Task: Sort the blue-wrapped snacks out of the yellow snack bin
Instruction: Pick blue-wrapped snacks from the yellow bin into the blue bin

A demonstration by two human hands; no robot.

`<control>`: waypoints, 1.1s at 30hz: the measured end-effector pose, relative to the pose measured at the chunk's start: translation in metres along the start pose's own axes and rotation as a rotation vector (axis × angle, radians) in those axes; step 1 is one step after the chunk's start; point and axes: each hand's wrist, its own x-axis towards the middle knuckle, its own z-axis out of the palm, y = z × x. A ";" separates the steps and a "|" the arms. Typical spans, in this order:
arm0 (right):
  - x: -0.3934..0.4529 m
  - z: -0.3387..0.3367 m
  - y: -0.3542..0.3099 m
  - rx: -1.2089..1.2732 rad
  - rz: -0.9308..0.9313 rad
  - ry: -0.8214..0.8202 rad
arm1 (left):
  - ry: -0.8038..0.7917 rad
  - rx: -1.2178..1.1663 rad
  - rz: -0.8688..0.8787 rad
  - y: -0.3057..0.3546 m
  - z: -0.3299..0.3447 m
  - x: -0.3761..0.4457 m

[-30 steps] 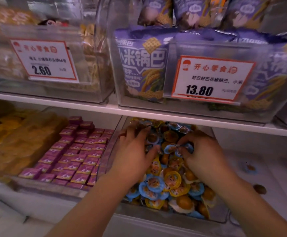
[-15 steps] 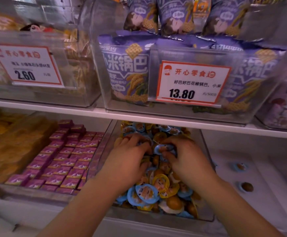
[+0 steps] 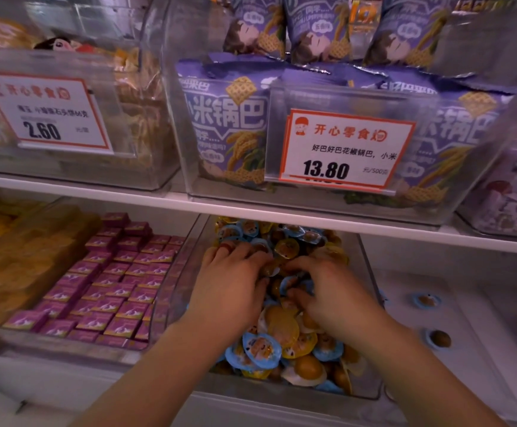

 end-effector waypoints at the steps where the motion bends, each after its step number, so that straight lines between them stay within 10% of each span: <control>1: 0.000 0.000 0.000 0.028 0.017 0.009 | 0.012 -0.079 -0.041 -0.002 -0.001 0.001; 7: 0.008 -0.004 0.001 0.337 0.129 0.208 | 0.075 -0.689 -0.340 -0.014 -0.008 0.005; 16: 0.000 -0.011 0.008 1.236 0.219 0.212 | 0.082 -0.836 -0.332 0.003 -0.017 0.005; 25: -0.008 -0.007 -0.006 0.235 0.083 0.312 | -0.103 -0.200 0.056 0.007 0.005 -0.004; 33: -0.009 -0.013 -0.006 0.381 0.091 0.362 | 0.103 -0.526 -0.189 0.002 -0.002 0.003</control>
